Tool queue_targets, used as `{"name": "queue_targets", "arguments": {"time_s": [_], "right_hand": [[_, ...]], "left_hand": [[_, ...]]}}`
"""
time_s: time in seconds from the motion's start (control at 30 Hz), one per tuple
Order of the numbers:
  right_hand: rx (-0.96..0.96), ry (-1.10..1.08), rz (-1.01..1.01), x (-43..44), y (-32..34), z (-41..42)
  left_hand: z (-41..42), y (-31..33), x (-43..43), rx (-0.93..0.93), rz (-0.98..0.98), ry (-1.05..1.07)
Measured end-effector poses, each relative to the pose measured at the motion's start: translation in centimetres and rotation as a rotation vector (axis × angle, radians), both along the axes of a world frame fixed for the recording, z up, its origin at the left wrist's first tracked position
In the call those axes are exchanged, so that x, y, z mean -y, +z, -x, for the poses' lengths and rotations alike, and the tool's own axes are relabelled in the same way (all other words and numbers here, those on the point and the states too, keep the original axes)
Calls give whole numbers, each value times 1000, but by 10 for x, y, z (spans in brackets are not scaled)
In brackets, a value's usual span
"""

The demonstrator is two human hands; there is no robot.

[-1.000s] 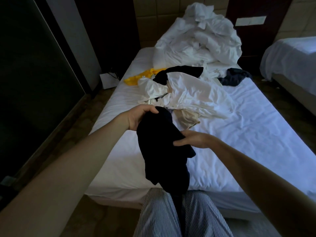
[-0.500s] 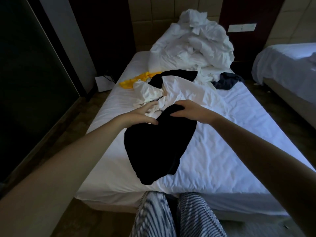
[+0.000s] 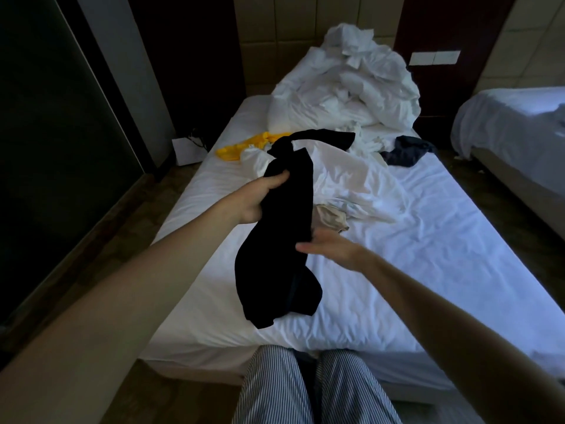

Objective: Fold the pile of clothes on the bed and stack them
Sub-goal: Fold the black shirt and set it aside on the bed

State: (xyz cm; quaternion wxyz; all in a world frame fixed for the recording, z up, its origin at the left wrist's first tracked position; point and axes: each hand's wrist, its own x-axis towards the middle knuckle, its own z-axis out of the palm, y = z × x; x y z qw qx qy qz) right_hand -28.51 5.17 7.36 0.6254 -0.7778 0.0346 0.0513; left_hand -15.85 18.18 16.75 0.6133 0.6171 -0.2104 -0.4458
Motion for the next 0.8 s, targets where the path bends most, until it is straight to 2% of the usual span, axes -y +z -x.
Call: {"name": "queue_targets", "arguments": {"time_s": [0.07, 0.13, 0.27, 0.33, 0.4, 0.47, 0.57, 0.63, 0.7, 0.73, 0.8], "right_hand": [[-89, 10, 66, -9, -7, -3], [-58, -21, 32, -8, -10, -7], [49, -371, -313, 11, 8, -5], [98, -530, -227, 20, 19, -3], [81, -643, 75, 29, 20, -5], [29, -602, 307, 31, 20, 1], [3, -343, 270, 13, 19, 7], [30, -318, 194, 5, 12, 8], [51, -449, 35, 5, 8, 11], [46, -493, -6, 9, 6, 14], [-4, -436, 8, 17, 7, 19]], "left_hand": [[-2, 6, -6, 8, -15, -21], [-11, 17, -16, 75, -41, 1], [-48, 19, -38, 293, -251, 57], [-54, 10, -42, 332, -351, 23], [-42, 3, -32, 268, -369, 33], [-22, 1, -11, 83, -280, 80], [14, -3, 33, -114, -174, 107], [38, -5, 57, -103, -172, 35], [49, -10, 70, 62, -212, -111], [48, -13, 72, 224, -248, -199], [42, -20, 70, 580, -334, -277]]}}
